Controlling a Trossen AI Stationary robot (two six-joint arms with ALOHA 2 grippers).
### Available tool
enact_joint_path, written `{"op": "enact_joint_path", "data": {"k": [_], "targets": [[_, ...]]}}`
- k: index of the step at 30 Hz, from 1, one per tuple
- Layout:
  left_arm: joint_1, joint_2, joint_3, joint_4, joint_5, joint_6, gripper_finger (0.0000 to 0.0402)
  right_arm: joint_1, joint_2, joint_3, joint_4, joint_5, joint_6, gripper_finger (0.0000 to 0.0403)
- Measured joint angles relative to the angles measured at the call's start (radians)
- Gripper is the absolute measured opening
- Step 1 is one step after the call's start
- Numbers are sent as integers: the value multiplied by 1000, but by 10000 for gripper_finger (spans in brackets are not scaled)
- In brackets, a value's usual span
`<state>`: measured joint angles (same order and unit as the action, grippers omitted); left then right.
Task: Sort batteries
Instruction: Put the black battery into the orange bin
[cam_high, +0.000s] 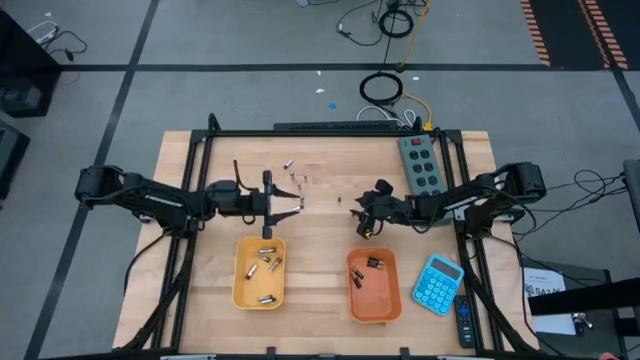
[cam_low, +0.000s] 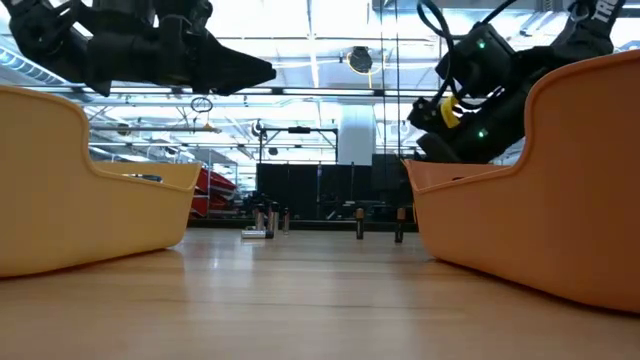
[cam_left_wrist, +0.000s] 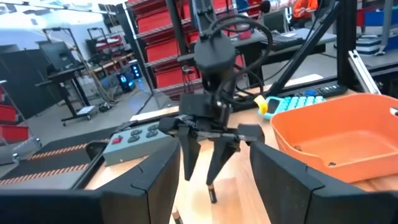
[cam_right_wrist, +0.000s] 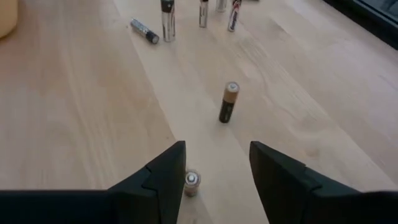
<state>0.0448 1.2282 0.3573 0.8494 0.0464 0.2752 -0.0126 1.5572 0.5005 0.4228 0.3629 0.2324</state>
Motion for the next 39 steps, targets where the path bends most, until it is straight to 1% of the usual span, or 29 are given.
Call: {"op": "enact_joint_path", "data": {"k": [9, 12, 20, 22, 23, 24, 26, 27, 29, 31, 33, 36, 39], "targets": [[1, 0, 0, 3, 2, 1, 205, 9, 15, -2, 32, -6, 17, 167], [2, 0, 0, 3, 2, 1, 205, 9, 38, -2, 62, -17, 7, 167], [2, 0, 0, 1, 3, 2, 205, 8, 217, -2, 251, -33, -39, 163], [2, 0, 0, 1, 3, 2, 205, 8, 237, -1, 292, -33, -52, 147], [2, 0, 0, 1, 3, 2, 205, 8, 245, -2, 296, -32, -57, 131], [2, 0, 0, 1, 3, 5, 205, 6, 249, -2, 293, -31, -61, 109], [2, 0, 0, -1, 3, 20, 205, 1, 249, -2, 269, -31, -66, 49], [2, 0, 0, -3, 3, 23, 205, -2, 248, -2, 261, -30, -69, 27], [2, 0, 0, -2, 3, 23, 205, -8, 237, -1, 239, -29, -73, 18], [2, 0, 0, -4, 3, 24, 205, -14, 202, -2, 186, -36, -99, 15], [2, 0, 0, -7, 9, 22, 205, -18, 114, -3, 90, -46, -128, 14], [2, 0, 0, -40, 73, 18, 205, -4, -102, -1, -86, -87, -137, 14], [2, 0, 0, -66, 96, -3, 205, 72, -287, -1, -200, -203, -78, 14]]}}
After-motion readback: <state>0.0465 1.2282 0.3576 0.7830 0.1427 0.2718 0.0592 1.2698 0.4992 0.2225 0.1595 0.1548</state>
